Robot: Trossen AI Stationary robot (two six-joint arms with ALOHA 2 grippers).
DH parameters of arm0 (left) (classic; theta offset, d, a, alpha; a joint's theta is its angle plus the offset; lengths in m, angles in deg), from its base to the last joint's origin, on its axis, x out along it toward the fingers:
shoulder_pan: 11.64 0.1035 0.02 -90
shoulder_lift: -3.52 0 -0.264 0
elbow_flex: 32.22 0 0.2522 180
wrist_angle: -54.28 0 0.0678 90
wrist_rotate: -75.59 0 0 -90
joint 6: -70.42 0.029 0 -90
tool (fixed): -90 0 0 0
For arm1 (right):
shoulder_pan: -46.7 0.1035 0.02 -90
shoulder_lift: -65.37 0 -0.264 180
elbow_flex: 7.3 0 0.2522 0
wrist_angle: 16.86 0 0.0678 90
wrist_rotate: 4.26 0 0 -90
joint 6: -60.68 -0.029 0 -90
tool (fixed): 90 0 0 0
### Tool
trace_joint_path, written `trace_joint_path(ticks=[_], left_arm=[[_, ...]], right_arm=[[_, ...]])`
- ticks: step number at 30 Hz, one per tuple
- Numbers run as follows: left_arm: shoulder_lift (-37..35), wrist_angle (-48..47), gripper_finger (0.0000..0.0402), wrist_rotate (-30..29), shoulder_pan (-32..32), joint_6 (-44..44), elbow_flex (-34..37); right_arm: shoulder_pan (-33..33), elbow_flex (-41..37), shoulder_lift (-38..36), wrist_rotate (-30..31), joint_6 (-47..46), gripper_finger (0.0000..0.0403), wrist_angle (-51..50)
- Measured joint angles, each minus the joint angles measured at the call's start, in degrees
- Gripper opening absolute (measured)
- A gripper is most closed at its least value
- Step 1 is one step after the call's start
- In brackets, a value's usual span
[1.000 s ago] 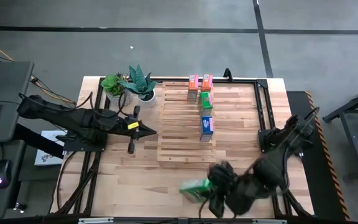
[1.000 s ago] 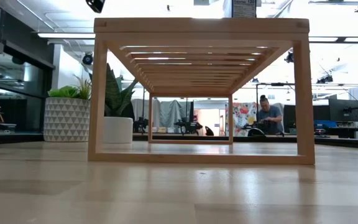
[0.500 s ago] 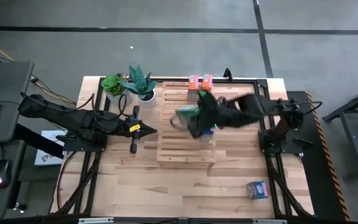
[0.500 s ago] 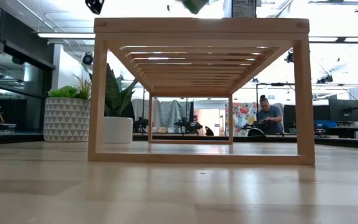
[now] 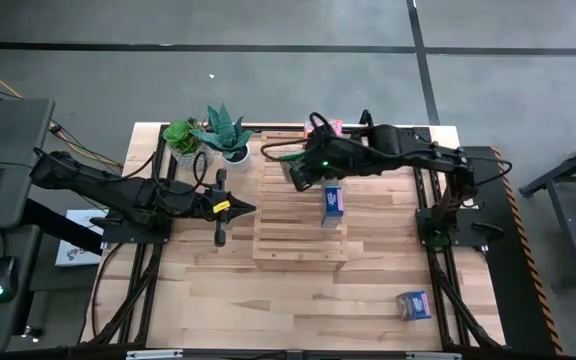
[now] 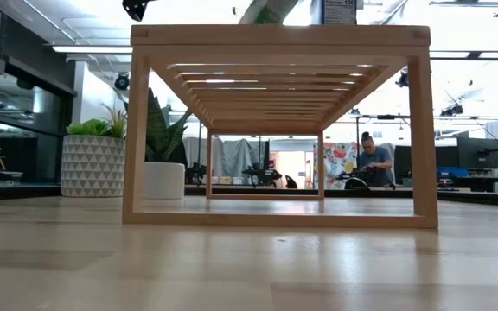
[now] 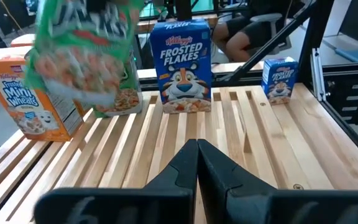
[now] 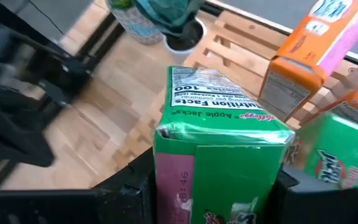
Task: Stack cereal on shelf
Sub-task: Put the green cereal box on the shelf aligned with the other green cereal box
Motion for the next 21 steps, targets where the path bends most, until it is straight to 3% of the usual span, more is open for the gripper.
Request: trace_joint_path(ticks=[21], left_arm=[[0.01,-0.27,0.0000,0.02,0.00,-0.02,0.00]], right_arm=[[-2.84,-0.09,3.92,-2.98,-0.29,0.0161,-6.14]])
